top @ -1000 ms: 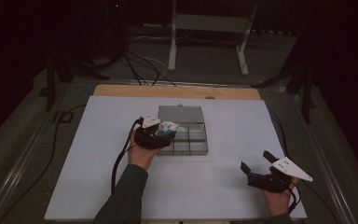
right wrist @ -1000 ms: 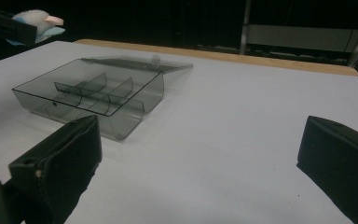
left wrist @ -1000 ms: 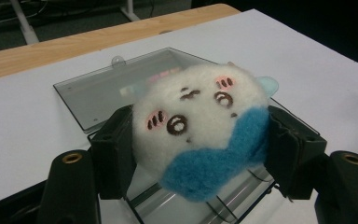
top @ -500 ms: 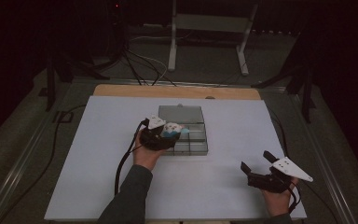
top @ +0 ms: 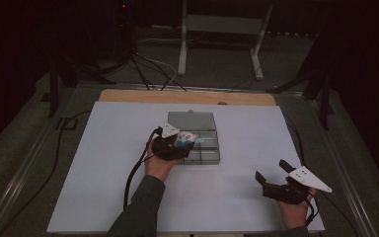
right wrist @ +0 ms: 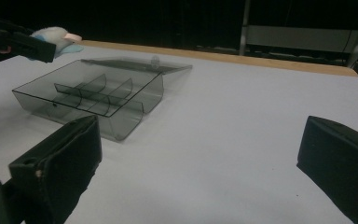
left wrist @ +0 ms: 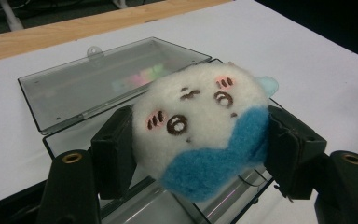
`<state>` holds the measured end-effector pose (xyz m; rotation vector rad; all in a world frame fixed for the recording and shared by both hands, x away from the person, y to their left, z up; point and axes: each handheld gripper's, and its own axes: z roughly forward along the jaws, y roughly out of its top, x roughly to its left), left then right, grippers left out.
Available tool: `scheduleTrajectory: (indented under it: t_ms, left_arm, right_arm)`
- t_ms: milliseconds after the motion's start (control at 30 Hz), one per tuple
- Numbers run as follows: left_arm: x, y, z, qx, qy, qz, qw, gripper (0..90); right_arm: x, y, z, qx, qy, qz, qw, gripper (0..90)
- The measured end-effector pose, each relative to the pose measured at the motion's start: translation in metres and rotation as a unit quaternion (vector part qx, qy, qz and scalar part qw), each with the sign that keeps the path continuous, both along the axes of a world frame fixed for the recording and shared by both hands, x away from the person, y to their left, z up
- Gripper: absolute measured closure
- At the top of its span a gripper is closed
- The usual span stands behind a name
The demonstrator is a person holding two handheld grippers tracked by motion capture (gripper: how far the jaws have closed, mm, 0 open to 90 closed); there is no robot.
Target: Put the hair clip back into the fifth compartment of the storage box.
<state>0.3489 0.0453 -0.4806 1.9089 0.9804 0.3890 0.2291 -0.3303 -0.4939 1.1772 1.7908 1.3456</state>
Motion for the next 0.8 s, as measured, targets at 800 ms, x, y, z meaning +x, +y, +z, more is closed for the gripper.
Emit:
scheduleTrajectory:
  t_ms: [800]
  left_arm:
    - [0.002,-0.012,-0.008,0.003,0.012,-0.006,0.9999,34.6]
  right_arm:
    - [0.000,0.000,0.000,-0.001,0.000,0.000,1.0000,0.0]
